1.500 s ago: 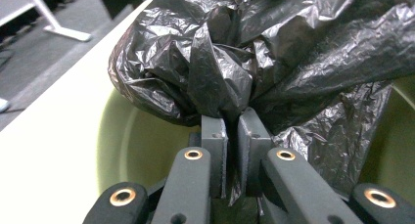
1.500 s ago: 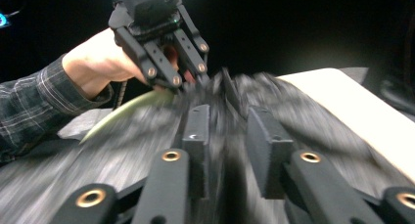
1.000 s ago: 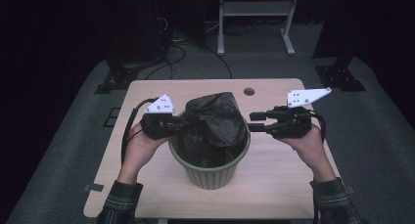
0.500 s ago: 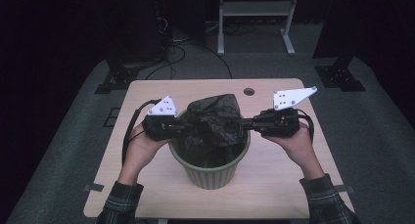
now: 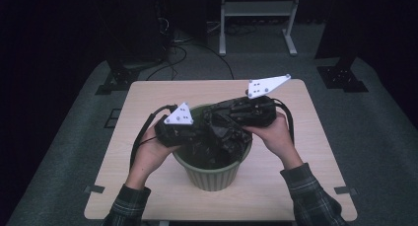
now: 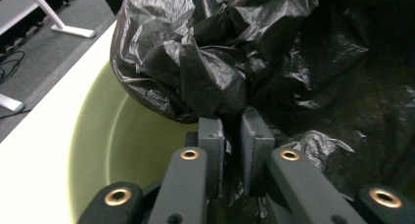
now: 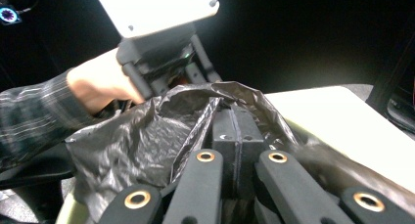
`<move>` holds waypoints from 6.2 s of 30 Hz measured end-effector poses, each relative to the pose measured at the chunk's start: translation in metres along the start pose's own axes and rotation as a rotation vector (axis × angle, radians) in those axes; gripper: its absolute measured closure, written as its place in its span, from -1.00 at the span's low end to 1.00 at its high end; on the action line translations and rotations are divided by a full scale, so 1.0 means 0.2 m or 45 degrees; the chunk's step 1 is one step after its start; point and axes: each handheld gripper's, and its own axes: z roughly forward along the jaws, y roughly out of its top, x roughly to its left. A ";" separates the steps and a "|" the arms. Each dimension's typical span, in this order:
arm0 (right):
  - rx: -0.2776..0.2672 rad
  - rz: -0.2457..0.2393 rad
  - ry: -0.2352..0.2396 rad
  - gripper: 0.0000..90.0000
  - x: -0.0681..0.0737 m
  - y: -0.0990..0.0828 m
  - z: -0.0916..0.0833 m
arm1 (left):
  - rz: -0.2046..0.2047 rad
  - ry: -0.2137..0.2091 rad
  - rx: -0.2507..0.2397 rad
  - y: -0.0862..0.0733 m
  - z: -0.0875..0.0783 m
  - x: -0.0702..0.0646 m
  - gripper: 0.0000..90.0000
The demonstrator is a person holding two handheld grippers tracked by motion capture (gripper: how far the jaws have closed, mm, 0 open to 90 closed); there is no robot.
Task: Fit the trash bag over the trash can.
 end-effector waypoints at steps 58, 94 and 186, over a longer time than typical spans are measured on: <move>-0.022 0.055 -0.075 0.35 -0.02 -0.14 -0.16 | -0.148 -0.011 -0.233 -0.05 -0.22 0.08 1.00; 0.048 0.130 -0.325 1.00 -0.03 -0.29 -0.35 | -0.241 0.056 -0.267 -0.23 -0.35 0.09 1.00; 0.004 0.152 -0.203 0.80 0.02 -0.28 -0.46 | -0.201 0.148 -0.265 0.00 -0.23 0.23 0.00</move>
